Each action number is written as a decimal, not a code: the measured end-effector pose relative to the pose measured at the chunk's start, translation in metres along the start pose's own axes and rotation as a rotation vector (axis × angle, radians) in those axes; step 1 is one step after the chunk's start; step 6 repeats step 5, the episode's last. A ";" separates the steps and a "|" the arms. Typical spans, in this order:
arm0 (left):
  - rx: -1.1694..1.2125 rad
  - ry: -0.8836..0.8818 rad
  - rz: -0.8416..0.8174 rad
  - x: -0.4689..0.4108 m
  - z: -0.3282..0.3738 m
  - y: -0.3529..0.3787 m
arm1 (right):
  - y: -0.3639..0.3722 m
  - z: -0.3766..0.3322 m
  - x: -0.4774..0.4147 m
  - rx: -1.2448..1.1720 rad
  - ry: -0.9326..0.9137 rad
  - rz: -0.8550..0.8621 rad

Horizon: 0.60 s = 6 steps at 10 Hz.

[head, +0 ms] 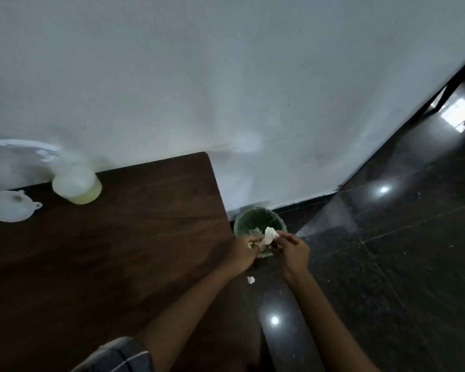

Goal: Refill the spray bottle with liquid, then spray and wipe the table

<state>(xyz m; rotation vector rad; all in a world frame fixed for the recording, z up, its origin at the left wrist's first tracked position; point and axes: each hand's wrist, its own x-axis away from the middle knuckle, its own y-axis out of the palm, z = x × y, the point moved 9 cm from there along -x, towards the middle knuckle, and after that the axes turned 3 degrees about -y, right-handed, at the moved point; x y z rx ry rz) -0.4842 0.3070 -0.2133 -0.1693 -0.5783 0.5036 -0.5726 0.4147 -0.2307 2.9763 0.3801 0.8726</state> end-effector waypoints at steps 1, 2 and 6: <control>-0.089 -0.005 0.019 -0.031 0.017 0.007 | -0.008 -0.027 -0.057 0.303 -0.179 0.089; -0.149 -0.031 0.048 -0.055 0.027 0.011 | 0.000 -0.044 -0.098 0.643 -0.292 0.058; -0.091 -0.117 0.086 -0.075 0.029 0.016 | -0.002 -0.030 -0.168 0.836 -0.185 -0.149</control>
